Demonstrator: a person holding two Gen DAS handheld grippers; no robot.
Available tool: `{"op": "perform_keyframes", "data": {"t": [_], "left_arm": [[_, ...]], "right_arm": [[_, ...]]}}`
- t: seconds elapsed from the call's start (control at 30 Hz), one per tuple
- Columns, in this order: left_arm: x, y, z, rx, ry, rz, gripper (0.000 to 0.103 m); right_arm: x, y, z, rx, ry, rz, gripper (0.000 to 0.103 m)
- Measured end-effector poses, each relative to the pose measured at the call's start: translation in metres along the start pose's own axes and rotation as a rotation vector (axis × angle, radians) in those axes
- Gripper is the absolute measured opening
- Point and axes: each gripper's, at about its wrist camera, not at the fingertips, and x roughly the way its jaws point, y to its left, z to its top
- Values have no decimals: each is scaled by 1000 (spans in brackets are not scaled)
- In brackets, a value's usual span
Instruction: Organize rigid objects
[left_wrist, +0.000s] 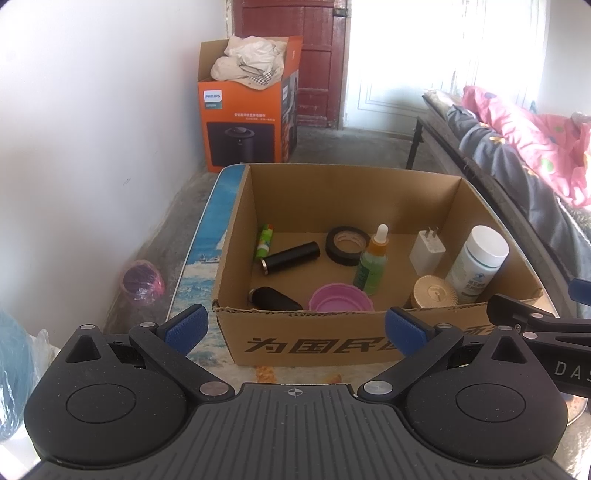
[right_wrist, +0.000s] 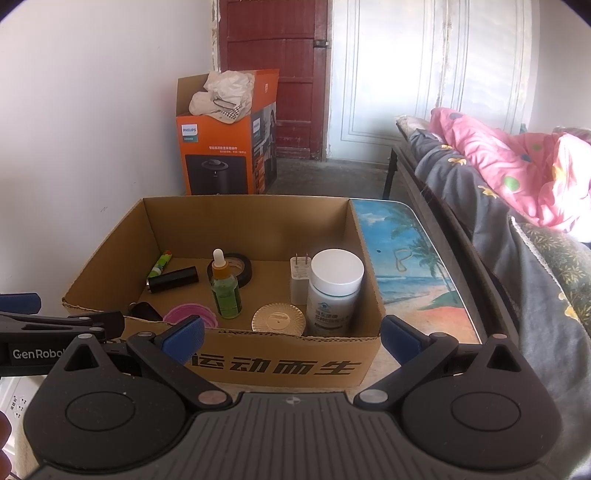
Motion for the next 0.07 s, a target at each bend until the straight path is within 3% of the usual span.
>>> {"op": "perform_keyframes", "data": {"t": [0.07], "left_arm": [[0,0,0,-1,0,0,102]], "right_arm": [[0,0,0,0,-1,0,103]]}}
